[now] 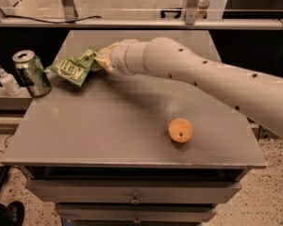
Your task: Move green jalapeno chip bag near green can
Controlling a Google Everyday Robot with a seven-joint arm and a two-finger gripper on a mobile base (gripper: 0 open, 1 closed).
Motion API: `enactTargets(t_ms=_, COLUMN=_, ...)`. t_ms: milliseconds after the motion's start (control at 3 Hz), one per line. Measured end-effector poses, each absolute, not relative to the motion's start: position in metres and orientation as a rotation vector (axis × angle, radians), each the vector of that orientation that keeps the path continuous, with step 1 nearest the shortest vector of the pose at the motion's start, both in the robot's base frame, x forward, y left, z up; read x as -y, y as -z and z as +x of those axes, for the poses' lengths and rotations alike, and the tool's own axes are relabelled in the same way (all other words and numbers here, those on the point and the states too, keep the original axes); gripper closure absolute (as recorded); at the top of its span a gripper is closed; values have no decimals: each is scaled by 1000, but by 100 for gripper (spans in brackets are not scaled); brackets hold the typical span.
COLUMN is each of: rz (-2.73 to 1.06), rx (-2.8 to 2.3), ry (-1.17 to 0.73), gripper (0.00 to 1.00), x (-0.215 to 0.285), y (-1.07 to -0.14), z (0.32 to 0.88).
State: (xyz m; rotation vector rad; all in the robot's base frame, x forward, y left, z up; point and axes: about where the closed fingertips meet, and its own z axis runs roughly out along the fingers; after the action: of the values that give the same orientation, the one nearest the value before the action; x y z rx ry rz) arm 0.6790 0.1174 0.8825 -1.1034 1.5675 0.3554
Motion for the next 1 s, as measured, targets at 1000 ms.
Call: enactTargets(t_ms=1000, rz=-1130, rx=-1577, ry=-342, gripper=0, x=-91, y=-884, z=674)
